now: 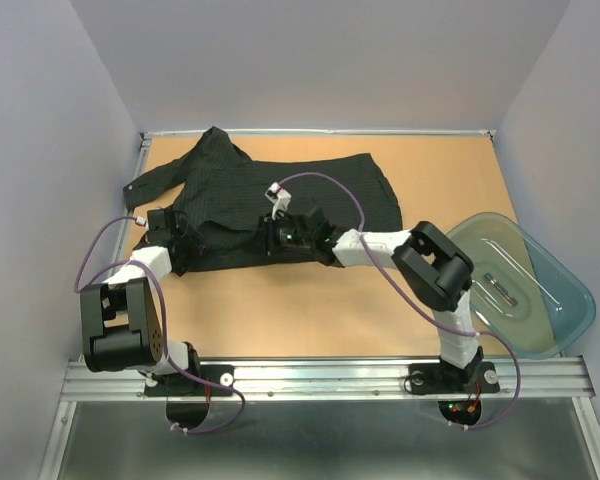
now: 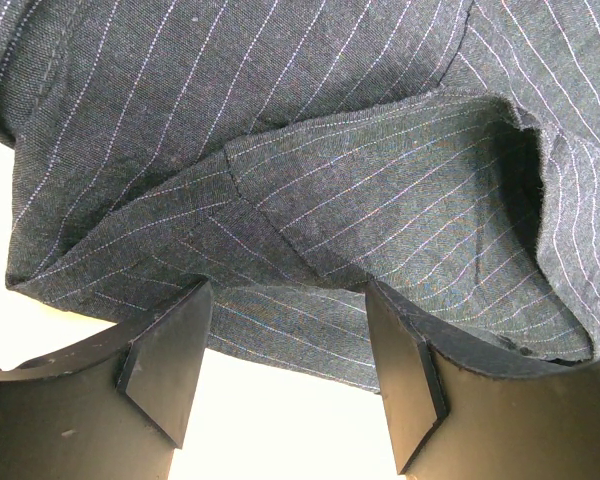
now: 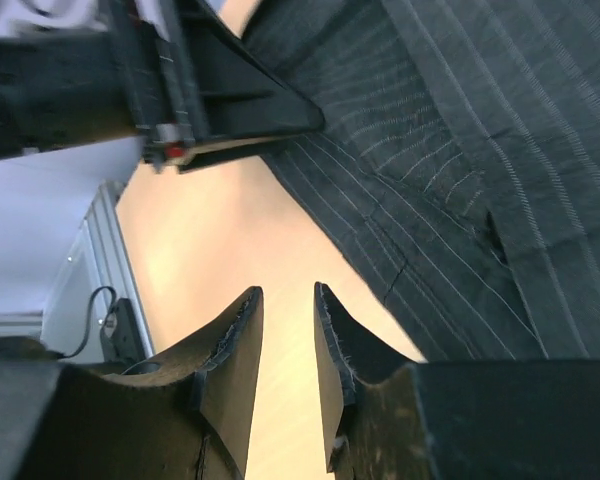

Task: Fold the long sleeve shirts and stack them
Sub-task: Fold the shirt

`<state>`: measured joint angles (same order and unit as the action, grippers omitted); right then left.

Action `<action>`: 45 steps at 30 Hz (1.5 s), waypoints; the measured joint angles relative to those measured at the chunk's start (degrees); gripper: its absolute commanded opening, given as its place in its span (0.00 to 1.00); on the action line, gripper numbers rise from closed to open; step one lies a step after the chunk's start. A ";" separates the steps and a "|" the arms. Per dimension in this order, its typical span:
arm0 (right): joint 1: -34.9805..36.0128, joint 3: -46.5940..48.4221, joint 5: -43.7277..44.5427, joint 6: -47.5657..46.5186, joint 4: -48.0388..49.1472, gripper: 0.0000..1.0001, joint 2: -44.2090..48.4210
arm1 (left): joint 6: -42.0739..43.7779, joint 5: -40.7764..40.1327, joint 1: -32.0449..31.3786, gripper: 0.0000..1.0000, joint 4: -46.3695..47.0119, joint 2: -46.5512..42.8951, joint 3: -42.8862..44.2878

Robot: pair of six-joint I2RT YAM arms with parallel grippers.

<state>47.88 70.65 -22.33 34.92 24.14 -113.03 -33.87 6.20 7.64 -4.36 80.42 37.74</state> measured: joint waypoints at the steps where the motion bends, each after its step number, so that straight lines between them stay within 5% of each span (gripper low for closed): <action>1: 0.52 1.75 -0.24 0.28 0.15 0.33 -2.25 | 0.00 -0.02 0.00 0.75 0.00 0.00 0.00; 7: 1.27 5.38 -0.72 0.87 -0.33 0.33 -11.65 | 0.07 -0.11 0.00 0.75 -0.04 -0.02 0.00; 14: -0.42 1.25 0.92 0.70 1.46 0.33 -12.13 | 0.44 -0.42 0.00 0.75 -0.15 -0.04 0.00; 34: -25.51 -35.34 8.02 3.17 7.15 0.33 14.36 | 1.07 -2.69 0.00 0.75 -1.53 -0.61 0.00; 45: -30.95 -38.03 20.11 1.20 -6.19 0.40 25.55 | 1.49 -3.37 0.00 0.75 -1.84 -0.68 0.02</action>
<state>16.93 32.62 -2.22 36.12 17.96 -87.48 -32.38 2.83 7.64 -6.20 79.75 37.76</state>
